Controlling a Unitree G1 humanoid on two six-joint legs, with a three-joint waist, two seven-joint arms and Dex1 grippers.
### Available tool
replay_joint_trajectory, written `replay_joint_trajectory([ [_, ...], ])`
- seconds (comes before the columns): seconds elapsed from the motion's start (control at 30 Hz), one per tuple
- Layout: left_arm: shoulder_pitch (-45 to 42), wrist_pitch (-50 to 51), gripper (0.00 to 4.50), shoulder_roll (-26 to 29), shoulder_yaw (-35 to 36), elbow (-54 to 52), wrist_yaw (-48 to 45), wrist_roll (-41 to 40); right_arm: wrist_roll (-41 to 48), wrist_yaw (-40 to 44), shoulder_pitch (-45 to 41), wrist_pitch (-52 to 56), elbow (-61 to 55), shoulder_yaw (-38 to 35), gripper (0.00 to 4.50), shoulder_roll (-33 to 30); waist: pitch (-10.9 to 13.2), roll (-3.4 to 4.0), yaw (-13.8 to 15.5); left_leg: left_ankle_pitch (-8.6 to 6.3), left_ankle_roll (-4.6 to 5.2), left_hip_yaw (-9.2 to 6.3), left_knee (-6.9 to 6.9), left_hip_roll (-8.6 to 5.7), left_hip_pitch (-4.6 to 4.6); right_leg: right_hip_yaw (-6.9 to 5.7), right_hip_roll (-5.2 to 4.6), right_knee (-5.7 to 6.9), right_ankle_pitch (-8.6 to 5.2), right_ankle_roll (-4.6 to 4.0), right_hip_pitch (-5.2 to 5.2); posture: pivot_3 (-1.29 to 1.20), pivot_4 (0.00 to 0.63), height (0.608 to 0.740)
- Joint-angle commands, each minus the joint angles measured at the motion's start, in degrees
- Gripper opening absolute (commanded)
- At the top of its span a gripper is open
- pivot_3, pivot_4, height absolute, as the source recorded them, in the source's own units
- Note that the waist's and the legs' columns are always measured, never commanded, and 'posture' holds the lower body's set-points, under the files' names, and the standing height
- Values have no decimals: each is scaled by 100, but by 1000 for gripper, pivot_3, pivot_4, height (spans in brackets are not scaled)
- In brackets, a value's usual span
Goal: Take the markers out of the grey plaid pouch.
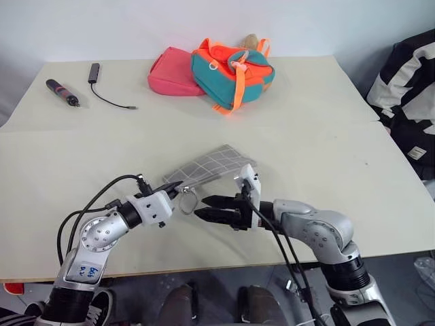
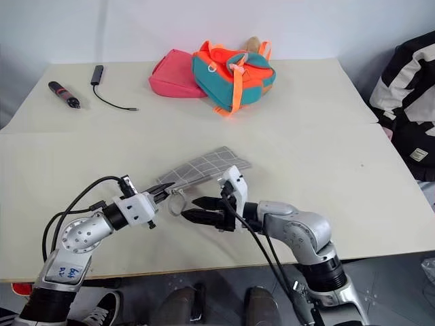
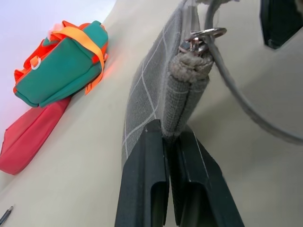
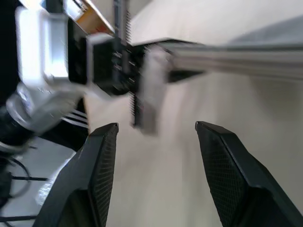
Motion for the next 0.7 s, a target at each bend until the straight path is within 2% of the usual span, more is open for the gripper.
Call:
replay_joint_trajectory([
  [0.03,59,54,0,-40,-26,-211,85,-6,222,-95,-77,94,-118,-161,2706,157,0,0,0,0,0,0,0,0,0,0,0,0,0,0,0,0,150,740],
  [0.13,81,89,0,-62,-59,-256,95,-13,158,-170,-91,74,-42,-141,1850,275,0,0,-1,-8,-10,0,0,1,0,1,0,-1,0,0,-1,0,150,740],
  [0.3,109,142,0,-66,-37,-314,121,-52,-36,-54,-64,-28,7,-62,135,125,0,0,-1,-8,-11,0,0,1,0,1,0,-1,0,0,-2,0,150,740],
  [0.43,173,153,0,-29,115,-326,77,-271,-159,136,-85,-143,95,-206,60,-160,0,0,0,-9,-9,1,0,1,-1,1,0,-2,0,0,-2,0,150,740],
  [0.7,613,-15,0,431,557,-276,-629,-1299,-720,1032,-380,-805,1086,-614,60,-1399,1,0,-11,-10,-9,8,0,4,0,2,0,-6,0,0,-2,0,150,740],
])
